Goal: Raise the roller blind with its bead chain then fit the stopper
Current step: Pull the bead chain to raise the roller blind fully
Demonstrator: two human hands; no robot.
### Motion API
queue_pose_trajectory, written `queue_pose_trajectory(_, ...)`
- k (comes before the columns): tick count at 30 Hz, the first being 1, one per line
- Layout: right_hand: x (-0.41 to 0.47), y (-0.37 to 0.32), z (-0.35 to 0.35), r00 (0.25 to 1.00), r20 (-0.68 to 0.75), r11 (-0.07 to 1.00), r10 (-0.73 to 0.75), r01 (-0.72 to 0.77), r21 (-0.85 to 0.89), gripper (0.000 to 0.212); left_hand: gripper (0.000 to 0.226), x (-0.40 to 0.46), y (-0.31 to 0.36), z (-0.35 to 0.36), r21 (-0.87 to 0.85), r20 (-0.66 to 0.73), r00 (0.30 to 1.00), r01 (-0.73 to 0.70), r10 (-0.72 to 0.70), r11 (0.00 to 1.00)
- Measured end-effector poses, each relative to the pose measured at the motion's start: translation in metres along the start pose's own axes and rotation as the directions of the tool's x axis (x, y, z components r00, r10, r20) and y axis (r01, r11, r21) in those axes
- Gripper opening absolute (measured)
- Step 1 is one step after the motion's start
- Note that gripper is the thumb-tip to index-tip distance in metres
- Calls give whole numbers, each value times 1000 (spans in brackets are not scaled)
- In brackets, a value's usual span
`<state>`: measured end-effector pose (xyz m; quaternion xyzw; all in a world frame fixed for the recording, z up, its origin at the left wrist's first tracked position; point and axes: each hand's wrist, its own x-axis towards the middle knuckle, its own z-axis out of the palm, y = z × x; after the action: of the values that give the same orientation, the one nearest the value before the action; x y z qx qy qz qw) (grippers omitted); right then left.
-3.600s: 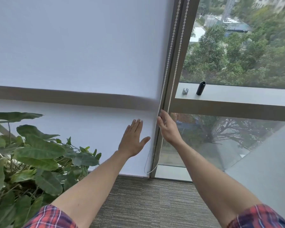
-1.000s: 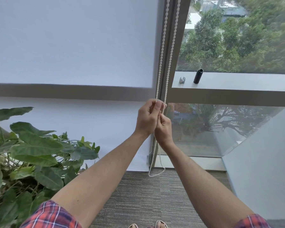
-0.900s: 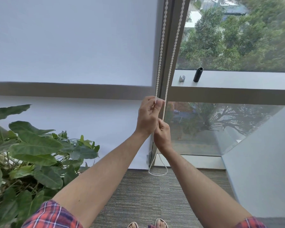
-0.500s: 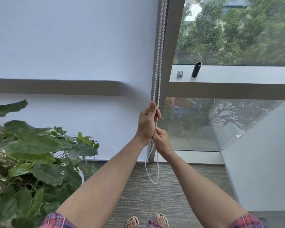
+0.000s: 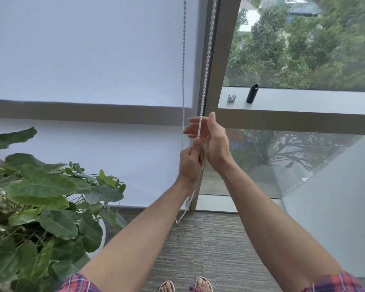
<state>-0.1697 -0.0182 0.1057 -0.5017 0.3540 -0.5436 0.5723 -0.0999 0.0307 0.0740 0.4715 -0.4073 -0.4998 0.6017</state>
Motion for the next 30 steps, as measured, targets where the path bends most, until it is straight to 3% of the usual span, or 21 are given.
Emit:
queue_pose_trajectory(5,3,-11,21,994,62,995,-91,88,57,58,54,-13,-17,-13,83,0,994,111,-111,990)
queue_pose_trajectory(8,-5,-3,27,997,-26,997,-77,77,-5,58,54,-14,-24,-18,106,2,988,151,-152,983)
queue_pose_trajectory(11,-8,-1,30,971,-141,966,-190,160,-201,55,51,-13,-27,-15,102,31,987,156,-160,982)
queue_pose_trajectory(15,-6,-1,28,936,-199,918,-292,216,-333,52,54,-8,-29,-21,128,99,986,121,-134,984)
queue_pose_trajectory(20,-15,19,19,959,-152,901,-239,160,-402,56,45,-7,-29,-48,290,229,969,20,-90,957)
queue_pose_trajectory(23,-25,36,13,965,-164,907,-206,126,-401,55,39,-2,-28,-59,347,219,973,-11,-69,938)
queue_pose_trajectory(30,-49,71,10,972,-130,863,-196,107,-494,51,32,10,17,-37,72,47,990,-134,131,988)
